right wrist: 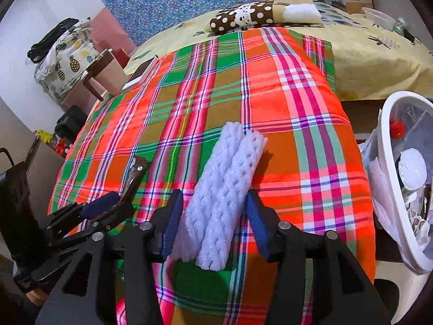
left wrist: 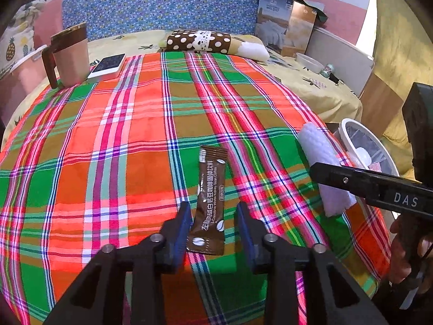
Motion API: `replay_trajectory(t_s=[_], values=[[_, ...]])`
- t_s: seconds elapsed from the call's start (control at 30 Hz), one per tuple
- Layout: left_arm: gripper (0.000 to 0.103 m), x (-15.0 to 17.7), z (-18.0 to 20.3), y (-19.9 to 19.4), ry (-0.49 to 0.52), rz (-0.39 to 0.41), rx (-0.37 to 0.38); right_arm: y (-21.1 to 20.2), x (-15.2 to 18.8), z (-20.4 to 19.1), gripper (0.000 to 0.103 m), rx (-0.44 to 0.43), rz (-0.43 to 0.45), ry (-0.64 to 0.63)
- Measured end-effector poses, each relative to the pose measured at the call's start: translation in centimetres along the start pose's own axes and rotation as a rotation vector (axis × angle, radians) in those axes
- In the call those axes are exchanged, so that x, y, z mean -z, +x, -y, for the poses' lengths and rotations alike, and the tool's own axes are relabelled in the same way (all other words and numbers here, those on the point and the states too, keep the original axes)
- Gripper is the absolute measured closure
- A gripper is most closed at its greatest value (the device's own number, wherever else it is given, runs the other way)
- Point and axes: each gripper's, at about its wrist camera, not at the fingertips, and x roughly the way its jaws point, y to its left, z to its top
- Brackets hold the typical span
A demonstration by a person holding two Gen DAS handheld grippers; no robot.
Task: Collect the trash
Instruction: 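Lift the wrapper and foam sleeve and carry both over the white bin, then open both tools to drop the wrapper and foam sleeve into the bin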
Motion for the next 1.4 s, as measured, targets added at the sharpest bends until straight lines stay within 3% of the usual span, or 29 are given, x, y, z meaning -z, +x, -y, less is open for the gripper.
replay_trajectory(t_s=[0.03, 0.2, 0.6, 1.4], values=[[0.080, 0.0, 0.0, 0.0, -0.001, -0.001, 0.000, -0.2, 0.1, 0.0, 0.068, 0.001, 0.003, -0.002], [0.080, -0.1, 0.2, -0.3, -0.009, 0.011, 0.008, -1.1, 0.0, 0.4, 0.073, -0.005, 0.033, -0.006], [0.081, -1.9, 2.9, -1.4, 0.020, 0.068, 0.059, -3.9, -0.2, 1.9, 0.073, 0.002, 0.111, -0.003], [0.081, -6.2, 17.8, 0.8, 0.222, 0.095, 0.282, -10.9, 1.0, 11.8, 0.073, 0.199, 0.265, 0.178]])
